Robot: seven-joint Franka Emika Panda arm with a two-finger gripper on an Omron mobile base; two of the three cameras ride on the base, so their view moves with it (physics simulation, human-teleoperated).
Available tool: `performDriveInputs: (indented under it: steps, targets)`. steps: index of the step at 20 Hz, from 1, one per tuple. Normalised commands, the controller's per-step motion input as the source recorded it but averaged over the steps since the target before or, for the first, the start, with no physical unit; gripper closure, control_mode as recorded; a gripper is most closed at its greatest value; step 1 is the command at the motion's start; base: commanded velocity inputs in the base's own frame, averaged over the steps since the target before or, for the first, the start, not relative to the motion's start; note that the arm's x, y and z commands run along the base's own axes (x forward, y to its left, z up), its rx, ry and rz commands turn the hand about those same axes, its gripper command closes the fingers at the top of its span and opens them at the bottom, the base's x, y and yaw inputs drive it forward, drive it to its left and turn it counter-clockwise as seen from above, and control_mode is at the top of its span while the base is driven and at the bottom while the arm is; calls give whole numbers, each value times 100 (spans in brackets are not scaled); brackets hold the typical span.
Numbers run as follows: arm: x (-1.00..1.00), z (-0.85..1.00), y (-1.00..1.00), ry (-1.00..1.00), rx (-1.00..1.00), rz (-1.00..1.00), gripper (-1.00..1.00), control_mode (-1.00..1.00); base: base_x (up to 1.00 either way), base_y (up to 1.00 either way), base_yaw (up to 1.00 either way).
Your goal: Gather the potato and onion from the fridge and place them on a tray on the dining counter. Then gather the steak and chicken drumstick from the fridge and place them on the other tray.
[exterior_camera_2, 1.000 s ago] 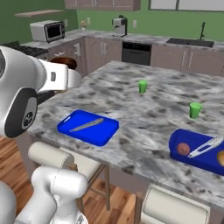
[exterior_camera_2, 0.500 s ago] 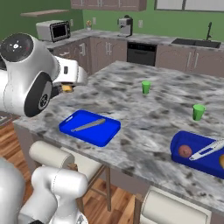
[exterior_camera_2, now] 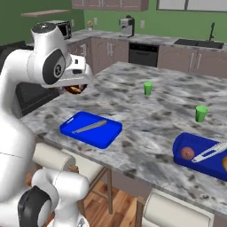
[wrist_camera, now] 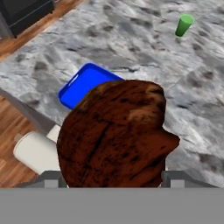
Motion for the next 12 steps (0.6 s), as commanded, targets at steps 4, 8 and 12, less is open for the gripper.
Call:
performDriveInputs:
  steps: [4,8,12]
  targets:
    - [43,-74,1,0,-9,4,100,-100,0,0,0]
    - [35,-78,0,0,-7,1,100,-100,0,0,0]
    - [14,-68,0,0,-2,0,100,-100,0,0,0]
